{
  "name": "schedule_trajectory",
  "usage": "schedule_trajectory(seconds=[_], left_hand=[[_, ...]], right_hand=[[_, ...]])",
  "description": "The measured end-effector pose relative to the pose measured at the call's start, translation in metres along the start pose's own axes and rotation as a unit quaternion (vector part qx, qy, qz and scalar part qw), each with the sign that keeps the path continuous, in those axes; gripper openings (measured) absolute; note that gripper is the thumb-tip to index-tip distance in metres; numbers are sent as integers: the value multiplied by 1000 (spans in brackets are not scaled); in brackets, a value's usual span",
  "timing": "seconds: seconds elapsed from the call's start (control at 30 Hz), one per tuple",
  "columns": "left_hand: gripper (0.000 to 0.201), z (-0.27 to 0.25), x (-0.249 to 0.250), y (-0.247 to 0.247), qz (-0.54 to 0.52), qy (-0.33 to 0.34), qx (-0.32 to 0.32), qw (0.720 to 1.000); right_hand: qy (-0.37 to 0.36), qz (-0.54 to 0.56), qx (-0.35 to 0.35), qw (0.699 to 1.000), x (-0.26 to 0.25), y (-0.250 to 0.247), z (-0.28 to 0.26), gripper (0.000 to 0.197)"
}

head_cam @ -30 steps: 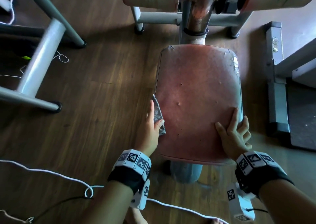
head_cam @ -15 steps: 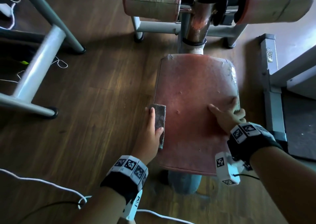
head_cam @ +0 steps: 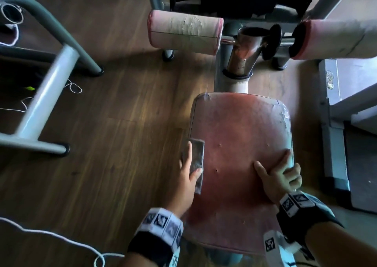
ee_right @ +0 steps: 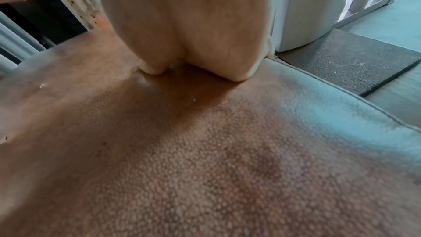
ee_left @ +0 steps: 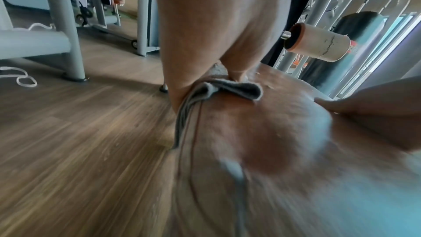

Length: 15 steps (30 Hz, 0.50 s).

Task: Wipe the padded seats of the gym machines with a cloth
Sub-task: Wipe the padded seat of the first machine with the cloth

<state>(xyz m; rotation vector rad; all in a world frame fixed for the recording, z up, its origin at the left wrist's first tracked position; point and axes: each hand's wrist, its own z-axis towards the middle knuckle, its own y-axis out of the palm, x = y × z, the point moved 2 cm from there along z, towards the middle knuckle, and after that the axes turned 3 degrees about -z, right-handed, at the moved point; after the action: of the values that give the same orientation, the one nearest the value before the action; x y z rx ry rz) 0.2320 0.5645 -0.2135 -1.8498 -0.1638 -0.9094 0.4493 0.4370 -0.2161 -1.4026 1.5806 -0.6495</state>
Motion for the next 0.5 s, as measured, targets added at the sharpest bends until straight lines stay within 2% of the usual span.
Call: schedule_trajectory(seconds=[0.1, 0.23, 0.37, 0.5], left_hand=[[73, -9, 0, 4, 8, -15, -20, 1000], [68, 38, -1, 11, -59, -13, -26, 998], [71, 76, 18, 7, -116, -5, -29, 993], [72, 58, 20, 4, -82, -6, -8, 997]], right_hand=[[6, -4, -32, 999, 1, 1, 1, 105], [11, -17, -65, 998, 0, -4, 0, 103], [10, -16, -92, 996, -3, -9, -2, 102], [9, -19, -104, 994, -5, -12, -4, 101]])
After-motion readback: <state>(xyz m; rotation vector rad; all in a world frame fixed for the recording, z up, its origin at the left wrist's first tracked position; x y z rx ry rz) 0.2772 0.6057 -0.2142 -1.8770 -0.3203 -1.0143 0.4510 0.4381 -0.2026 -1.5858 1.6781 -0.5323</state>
